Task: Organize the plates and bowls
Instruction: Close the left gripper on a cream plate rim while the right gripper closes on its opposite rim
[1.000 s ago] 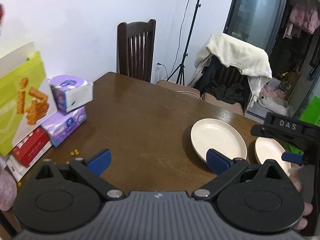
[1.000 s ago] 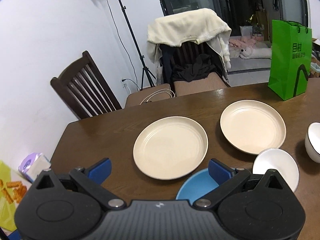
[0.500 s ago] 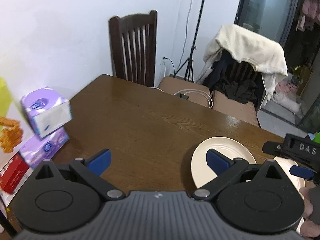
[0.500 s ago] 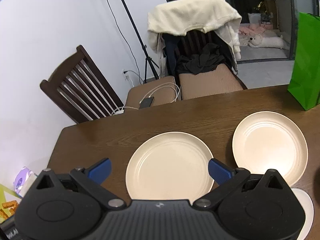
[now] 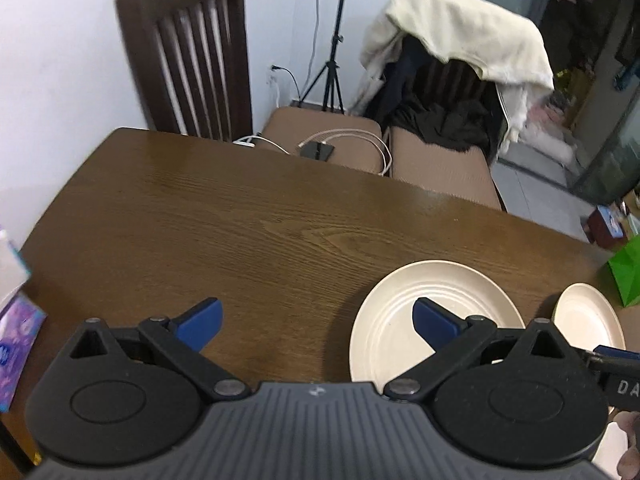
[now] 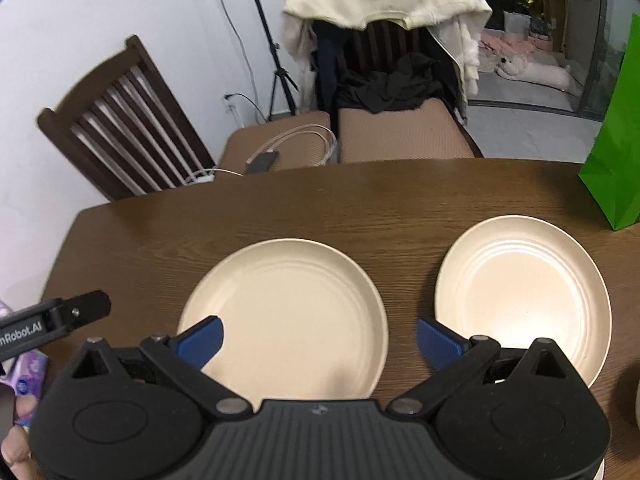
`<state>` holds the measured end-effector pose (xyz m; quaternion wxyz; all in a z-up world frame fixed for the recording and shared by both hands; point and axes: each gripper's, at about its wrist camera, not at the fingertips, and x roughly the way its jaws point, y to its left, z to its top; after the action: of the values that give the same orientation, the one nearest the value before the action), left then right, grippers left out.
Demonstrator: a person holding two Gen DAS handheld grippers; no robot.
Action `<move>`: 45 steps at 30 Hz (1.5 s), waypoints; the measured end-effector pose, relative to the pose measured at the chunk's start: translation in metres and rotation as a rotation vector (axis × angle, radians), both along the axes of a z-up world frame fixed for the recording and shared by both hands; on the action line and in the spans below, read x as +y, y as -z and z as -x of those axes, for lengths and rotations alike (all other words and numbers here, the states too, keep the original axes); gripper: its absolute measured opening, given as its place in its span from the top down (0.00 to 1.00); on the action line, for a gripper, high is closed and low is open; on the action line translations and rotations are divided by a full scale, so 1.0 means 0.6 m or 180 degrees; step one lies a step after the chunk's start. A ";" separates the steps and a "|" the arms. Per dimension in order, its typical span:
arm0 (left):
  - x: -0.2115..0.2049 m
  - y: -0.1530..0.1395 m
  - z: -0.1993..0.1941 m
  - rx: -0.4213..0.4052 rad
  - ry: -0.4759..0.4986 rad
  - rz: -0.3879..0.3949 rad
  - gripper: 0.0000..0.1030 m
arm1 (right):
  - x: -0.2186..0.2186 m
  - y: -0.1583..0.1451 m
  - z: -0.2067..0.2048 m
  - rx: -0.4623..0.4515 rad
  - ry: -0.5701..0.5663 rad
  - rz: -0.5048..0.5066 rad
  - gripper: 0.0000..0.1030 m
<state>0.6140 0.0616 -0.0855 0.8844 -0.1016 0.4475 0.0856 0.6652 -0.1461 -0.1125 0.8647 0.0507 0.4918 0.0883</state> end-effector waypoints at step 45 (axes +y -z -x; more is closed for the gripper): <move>-0.010 0.153 -0.078 0.0382 0.0387 0.0546 0.90 | -0.069 0.140 -0.054 0.0545 0.0038 -0.0186 0.94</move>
<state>0.6606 0.0557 -0.1772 0.8476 -0.1442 0.5106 -0.0008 0.6973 -0.1877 -0.1967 0.8182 0.0863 0.5608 0.0928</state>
